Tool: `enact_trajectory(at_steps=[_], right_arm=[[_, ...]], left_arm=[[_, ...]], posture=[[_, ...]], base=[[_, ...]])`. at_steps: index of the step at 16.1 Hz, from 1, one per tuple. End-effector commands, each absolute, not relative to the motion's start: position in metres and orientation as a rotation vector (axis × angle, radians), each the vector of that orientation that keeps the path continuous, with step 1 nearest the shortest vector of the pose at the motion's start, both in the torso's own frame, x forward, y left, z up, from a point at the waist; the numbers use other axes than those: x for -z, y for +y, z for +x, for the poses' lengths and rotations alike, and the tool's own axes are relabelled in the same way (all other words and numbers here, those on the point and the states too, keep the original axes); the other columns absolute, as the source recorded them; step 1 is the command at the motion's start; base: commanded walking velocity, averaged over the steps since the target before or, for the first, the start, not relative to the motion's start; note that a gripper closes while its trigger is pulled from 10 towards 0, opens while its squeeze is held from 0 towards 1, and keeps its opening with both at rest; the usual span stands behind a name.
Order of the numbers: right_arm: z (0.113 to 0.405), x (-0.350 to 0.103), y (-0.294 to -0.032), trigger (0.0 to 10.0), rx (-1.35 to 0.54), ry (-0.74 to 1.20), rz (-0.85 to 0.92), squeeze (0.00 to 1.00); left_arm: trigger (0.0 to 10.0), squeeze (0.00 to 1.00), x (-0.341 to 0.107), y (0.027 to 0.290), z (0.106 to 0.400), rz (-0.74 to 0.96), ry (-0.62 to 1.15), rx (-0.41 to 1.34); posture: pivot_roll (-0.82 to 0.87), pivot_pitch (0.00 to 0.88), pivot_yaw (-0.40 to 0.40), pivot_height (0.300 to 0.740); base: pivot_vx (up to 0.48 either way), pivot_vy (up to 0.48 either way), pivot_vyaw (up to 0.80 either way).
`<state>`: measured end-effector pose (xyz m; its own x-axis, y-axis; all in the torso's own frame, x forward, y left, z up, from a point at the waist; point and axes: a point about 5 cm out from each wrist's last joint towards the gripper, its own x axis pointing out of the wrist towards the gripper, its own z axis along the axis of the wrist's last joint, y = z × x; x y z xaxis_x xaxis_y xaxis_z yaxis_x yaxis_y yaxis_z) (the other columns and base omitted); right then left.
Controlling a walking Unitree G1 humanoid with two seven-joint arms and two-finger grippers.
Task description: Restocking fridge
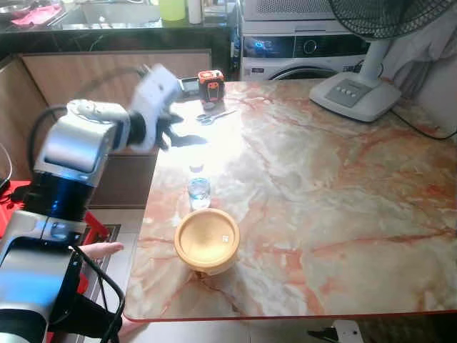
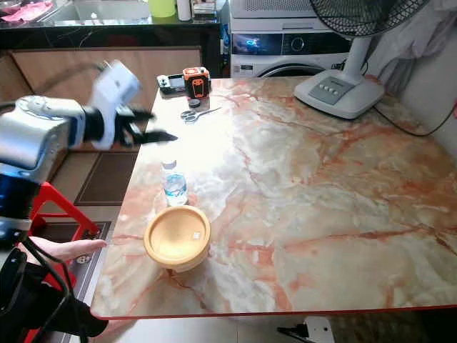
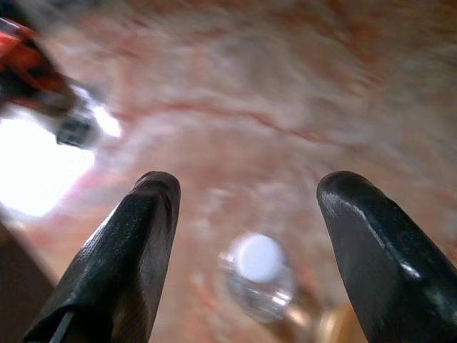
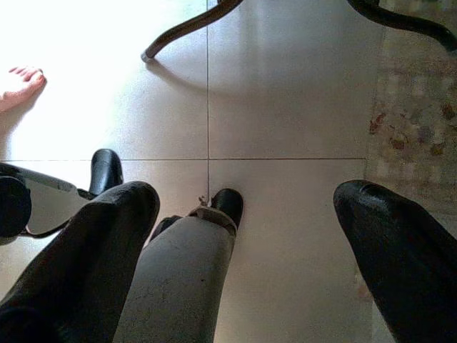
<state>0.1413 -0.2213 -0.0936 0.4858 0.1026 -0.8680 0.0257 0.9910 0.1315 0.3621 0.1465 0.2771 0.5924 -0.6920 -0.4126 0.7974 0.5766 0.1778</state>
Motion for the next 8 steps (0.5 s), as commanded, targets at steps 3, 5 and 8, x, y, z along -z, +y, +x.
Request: enact_trajectory(at_steps=[3,5,8], right_arm=[[0.138,0.095,-0.221,10.0,-0.048,1.075,0.127,0.0],[0.138,0.095,-0.221,10.0,-0.046,1.077,0.128,0.0],[0.138,0.095,-0.221,10.0,-0.046,1.079,0.126,0.0]], left_arm=[[10.0,1.0,-0.258,0.145,0.365,0.382,0.404,0.933],[10.0,0.64,-0.249,0.144,0.37,0.429,0.446,0.884],[10.0,0.0,-0.249,0.145,0.376,0.449,0.468,0.857]], posture=[[0.15,0.0,-0.001,0.74],[0.14,0.0,0.0,0.74],[0.14,0.0,0.0,0.74]], base=[[0.0,0.0,0.0],[0.0,0.0,0.0],[0.0,0.0,0.0]])
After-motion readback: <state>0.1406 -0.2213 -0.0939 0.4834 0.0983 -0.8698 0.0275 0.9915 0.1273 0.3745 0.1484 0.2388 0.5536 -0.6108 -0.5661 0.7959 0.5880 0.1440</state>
